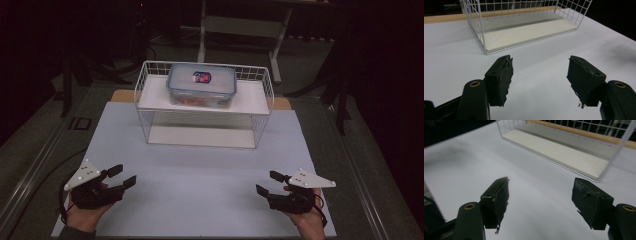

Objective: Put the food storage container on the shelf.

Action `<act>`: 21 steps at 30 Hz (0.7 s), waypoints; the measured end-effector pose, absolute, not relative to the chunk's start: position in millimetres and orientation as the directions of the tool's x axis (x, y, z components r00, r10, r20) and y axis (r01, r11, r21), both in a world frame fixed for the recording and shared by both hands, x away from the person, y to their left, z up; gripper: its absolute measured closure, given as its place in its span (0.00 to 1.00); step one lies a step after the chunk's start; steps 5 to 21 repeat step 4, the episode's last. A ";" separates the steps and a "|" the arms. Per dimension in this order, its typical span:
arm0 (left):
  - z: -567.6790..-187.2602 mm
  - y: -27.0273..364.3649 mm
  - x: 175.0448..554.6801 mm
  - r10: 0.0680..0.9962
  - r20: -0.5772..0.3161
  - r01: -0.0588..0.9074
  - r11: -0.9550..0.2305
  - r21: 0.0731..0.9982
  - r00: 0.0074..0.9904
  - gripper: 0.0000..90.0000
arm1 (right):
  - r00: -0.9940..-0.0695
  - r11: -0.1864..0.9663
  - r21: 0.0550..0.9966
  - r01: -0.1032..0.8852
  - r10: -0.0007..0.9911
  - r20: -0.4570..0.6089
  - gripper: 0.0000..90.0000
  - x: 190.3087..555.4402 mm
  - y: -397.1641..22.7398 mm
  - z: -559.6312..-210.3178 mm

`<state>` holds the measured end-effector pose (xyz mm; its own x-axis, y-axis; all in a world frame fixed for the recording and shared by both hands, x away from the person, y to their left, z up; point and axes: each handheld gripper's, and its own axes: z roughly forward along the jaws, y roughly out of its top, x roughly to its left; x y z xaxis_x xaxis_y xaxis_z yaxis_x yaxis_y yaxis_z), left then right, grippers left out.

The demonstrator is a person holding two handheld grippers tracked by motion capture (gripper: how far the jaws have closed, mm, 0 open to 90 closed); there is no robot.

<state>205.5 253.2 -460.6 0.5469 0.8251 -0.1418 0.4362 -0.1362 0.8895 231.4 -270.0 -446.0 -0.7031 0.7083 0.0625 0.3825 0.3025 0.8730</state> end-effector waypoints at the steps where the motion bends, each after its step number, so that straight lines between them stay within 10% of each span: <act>1: -461.5 252.6 205.4 0.826 -0.139 0.437 -0.140 0.888 0.547 0.39 | -0.698 0.308 0.874 0.375 0.714 0.049 0.33 230.8 -270.3 -447.4; 21: -464.4 252.4 206.5 0.830 -0.132 0.441 -0.147 0.885 0.541 0.39 | -0.692 0.300 0.881 0.366 0.721 0.043 0.33 230.9 -272.1 -449.9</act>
